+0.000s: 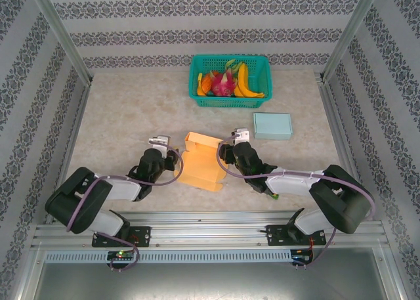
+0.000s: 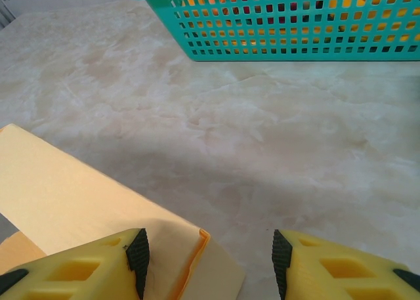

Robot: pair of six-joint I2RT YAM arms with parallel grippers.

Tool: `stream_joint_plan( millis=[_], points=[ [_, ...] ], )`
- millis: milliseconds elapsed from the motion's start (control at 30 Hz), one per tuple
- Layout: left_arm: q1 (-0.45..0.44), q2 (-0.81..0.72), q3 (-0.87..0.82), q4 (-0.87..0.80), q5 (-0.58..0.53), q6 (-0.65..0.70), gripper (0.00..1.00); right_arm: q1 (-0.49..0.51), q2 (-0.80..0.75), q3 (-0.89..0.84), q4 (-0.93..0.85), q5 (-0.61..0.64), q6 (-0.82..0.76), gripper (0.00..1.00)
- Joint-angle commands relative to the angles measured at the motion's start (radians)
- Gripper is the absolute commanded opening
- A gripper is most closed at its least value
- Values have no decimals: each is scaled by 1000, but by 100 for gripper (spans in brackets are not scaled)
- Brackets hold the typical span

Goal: Fold the paper box

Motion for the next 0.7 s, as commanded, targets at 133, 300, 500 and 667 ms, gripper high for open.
stream_joint_plan(
  millis=[133, 300, 500, 667],
  points=[
    [14, 137, 59, 197, 234, 118, 38, -2, 5, -12, -103, -44, -23, 54],
    [16, 238, 110, 240, 203, 145, 38, -16, 10, -6, -106, -73, -34, 54],
    [19, 309, 155, 275, 184, 155, 35, -30, 10, -3, -100, -108, -54, 54],
    [19, 336, 181, 284, 182, 168, 35, -37, 6, -5, -99, -121, -64, 54]
  ],
)
